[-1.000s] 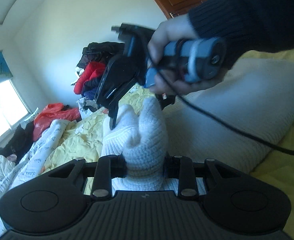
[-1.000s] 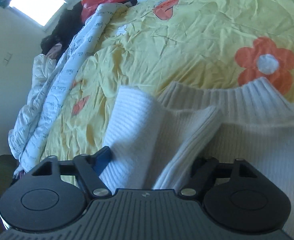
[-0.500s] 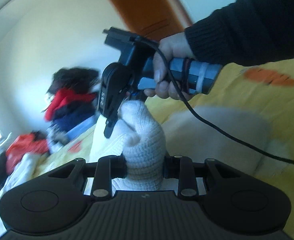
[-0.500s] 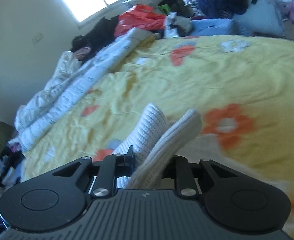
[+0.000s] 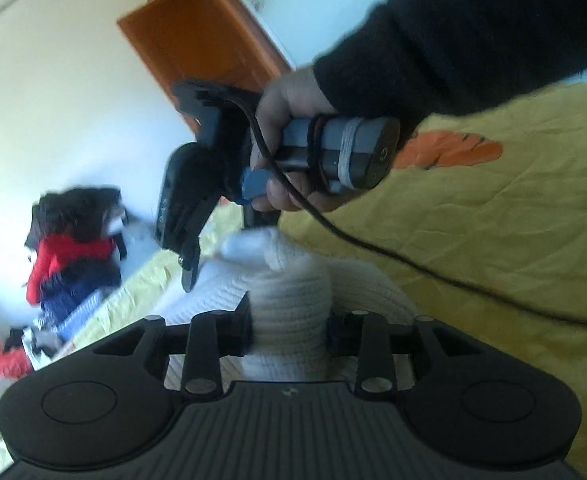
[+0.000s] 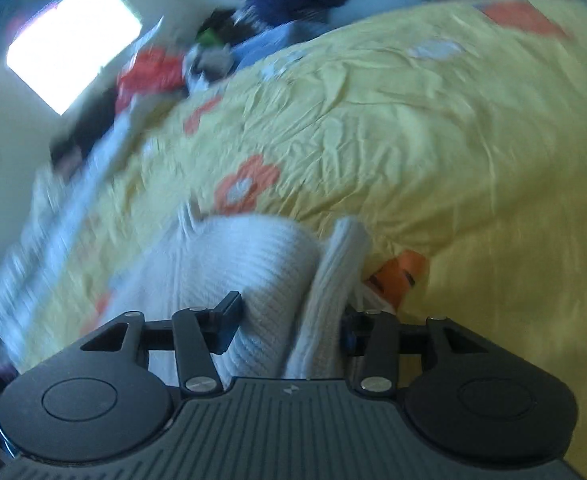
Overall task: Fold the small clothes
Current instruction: 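Grasp the cardigan with the right gripper while the left gripper holds it raised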
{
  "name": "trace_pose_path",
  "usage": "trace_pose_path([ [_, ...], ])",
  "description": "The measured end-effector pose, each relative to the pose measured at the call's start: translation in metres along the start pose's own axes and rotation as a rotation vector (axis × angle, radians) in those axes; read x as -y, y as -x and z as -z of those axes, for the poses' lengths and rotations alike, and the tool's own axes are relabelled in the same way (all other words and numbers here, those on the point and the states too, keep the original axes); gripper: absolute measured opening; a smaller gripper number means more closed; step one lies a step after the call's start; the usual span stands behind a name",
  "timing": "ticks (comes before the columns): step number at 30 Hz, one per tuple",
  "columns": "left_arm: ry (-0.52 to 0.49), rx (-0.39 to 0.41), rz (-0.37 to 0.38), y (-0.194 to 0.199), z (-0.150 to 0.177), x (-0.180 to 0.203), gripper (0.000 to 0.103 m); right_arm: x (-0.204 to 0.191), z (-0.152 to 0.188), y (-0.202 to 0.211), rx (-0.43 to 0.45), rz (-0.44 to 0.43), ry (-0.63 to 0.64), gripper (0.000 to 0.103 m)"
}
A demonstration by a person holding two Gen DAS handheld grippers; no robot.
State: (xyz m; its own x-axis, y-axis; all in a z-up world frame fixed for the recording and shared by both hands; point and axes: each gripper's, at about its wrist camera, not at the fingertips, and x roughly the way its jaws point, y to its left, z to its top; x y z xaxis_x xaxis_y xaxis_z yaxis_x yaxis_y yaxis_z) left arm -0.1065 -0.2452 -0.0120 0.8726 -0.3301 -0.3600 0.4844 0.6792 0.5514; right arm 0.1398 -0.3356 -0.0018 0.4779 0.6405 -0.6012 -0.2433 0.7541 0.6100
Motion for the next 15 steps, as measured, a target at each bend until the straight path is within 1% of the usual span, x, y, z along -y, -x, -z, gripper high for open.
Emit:
trace_pose_path([
  [1,0.008,0.028,0.018,0.009,0.001,-0.008,0.039,0.004,0.001,0.006,0.025,-0.008,-0.041,0.057],
  [2,0.019,0.059,0.030,0.021,0.005,-0.017,0.041,0.007,0.003,0.018,0.077,-0.005,-0.086,0.062],
  [3,0.033,0.093,0.034,0.036,0.009,-0.027,0.045,0.007,0.006,0.032,0.136,0.009,-0.111,0.070],
  [4,0.048,0.117,0.027,0.049,0.015,-0.036,0.063,0.007,0.009,0.044,0.188,0.018,-0.125,0.070],
  [5,0.064,0.136,0.002,0.061,0.021,-0.045,0.080,0.004,0.014,0.056,0.227,0.018,-0.126,0.070],
  [6,0.082,0.152,-0.038,0.075,0.030,-0.051,0.083,-0.001,0.021,0.067,0.241,0.011,-0.116,0.070],
  [7,0.093,0.146,-0.065,0.084,0.039,-0.057,0.083,-0.007,0.027,0.073,0.237,0.001,-0.100,0.070],
  [8,0.098,0.111,-0.082,0.089,0.049,-0.063,0.083,-0.016,0.037,0.078,0.227,-0.012,-0.068,0.070],
  [10,0.121,0.001,-0.101,0.092,0.069,-0.073,0.083,-0.030,0.049,0.080,0.190,-0.021,-0.010,0.070],
  [12,0.144,-0.103,-0.117,0.087,0.090,-0.078,0.083,-0.045,0.059,0.069,0.117,-0.019,0.042,0.071],
  [13,0.145,-0.138,-0.129,0.083,0.097,-0.079,0.082,-0.050,0.061,0.064,0.085,-0.005,0.066,0.071],
  [15,0.156,-0.148,-0.138,0.078,0.104,-0.080,0.082,-0.058,0.069,0.044,0.010,0.070,0.119,0.071],
])
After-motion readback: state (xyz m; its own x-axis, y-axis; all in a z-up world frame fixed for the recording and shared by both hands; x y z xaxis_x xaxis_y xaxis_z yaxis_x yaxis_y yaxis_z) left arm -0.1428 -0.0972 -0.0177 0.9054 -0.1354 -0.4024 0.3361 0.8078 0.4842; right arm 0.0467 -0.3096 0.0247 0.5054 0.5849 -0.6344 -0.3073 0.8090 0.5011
